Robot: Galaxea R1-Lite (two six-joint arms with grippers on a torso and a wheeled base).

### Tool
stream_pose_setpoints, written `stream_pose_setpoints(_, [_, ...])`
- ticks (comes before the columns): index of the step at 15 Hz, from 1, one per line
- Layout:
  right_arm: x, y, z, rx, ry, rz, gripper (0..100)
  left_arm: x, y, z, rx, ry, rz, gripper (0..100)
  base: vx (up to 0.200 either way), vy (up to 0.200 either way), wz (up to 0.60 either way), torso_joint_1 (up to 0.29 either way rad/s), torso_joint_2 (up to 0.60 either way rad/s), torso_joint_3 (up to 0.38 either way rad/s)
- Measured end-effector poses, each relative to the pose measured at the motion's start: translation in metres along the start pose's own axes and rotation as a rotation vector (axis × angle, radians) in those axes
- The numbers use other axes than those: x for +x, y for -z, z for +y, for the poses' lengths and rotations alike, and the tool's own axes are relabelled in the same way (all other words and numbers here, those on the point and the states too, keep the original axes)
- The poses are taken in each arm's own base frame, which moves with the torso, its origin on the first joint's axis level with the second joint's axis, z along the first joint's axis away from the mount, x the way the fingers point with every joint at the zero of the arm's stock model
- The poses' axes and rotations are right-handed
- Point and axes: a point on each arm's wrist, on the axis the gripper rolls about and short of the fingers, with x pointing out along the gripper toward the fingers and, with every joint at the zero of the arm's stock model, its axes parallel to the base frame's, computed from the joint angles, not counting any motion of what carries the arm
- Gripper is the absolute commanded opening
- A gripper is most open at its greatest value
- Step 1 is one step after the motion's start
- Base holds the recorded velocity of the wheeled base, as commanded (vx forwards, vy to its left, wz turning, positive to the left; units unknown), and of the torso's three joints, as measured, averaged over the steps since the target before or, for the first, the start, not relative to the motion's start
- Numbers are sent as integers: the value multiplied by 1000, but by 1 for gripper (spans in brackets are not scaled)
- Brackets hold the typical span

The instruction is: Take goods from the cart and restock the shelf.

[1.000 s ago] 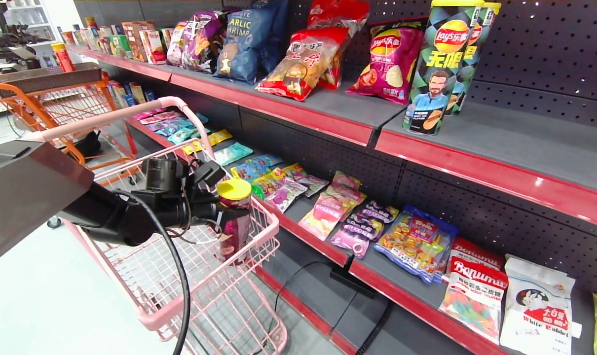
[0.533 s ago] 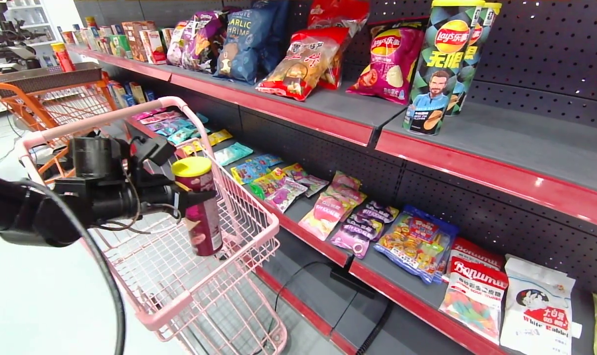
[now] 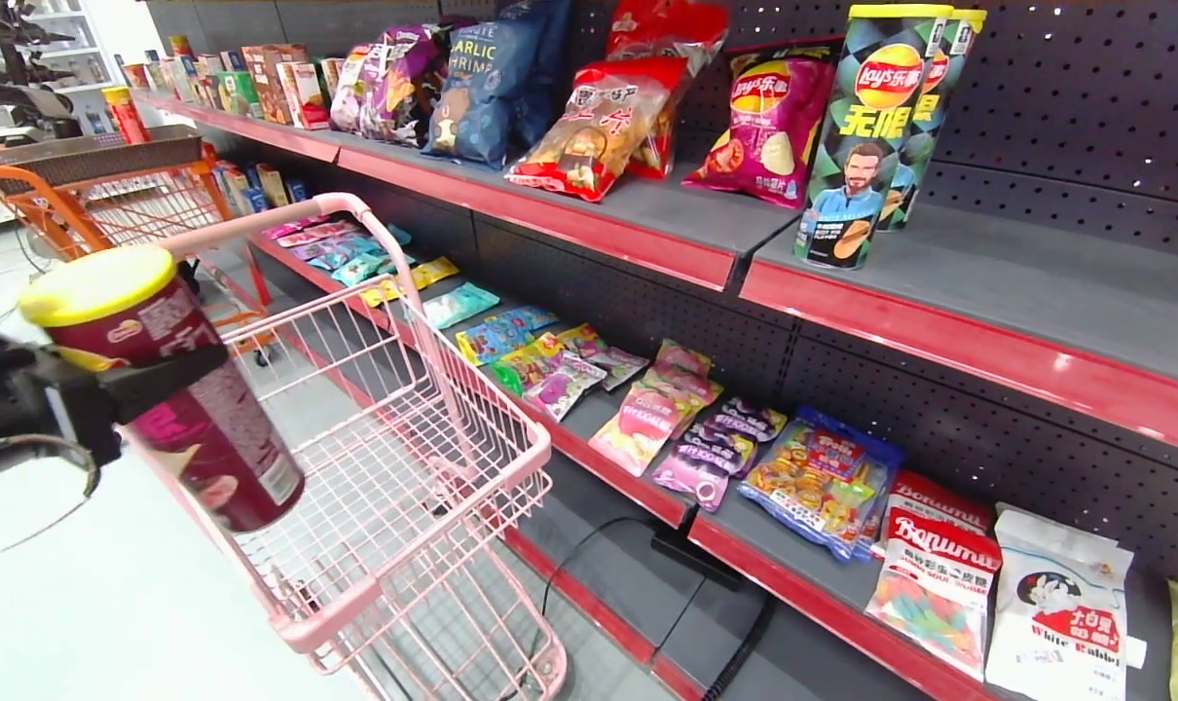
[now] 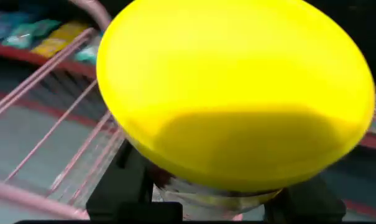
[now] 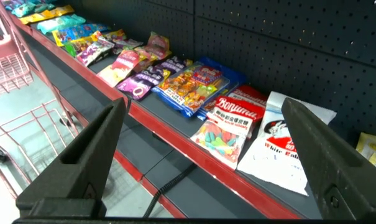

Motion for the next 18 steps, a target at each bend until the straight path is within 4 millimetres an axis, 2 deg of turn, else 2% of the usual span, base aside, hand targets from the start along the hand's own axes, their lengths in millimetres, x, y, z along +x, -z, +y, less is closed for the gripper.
stream_pose_setpoints(2, [0, 0, 0, 0, 0, 0, 100, -26, 0, -6, -50, -148, -46, 0, 0, 0, 0, 132, -410, -273])
stream_pose_setpoints(6, [0, 0, 0, 1, 0, 0, 100, -65, 5, -24, -48, -168, -82, 0, 0, 0, 0, 179, -513, -333])
stream_pose_setpoints(8, [0, 0, 0, 1, 0, -1, 100, -86, 11, -37, -47, -123, -67, 0, 0, 0, 0, 207, -547, -342])
stream_pose_setpoints(12, [0, 0, 0, 1, 0, -1, 100, -142, 34, -69, -31, 52, -54, 0, 0, 0, 0, 228, -581, -353])
stream_pose_setpoints(14, [0, 0, 0, 1, 0, 0, 100, -162, 38, -76, -10, 145, -56, 0, 0, 0, 0, 246, -596, -347])
stream_pose_setpoints(15, [0, 0, 0, 1, 0, -1, 100, -168, 35, -76, 19, 125, -82, 0, 0, 0, 0, 193, -476, -276])
stream_pose_setpoints(18, [0, 0, 0, 2, 0, -1, 100, -162, 23, -70, 73, -130, -152, 0, 0, 0, 0, 110, -256, -150])
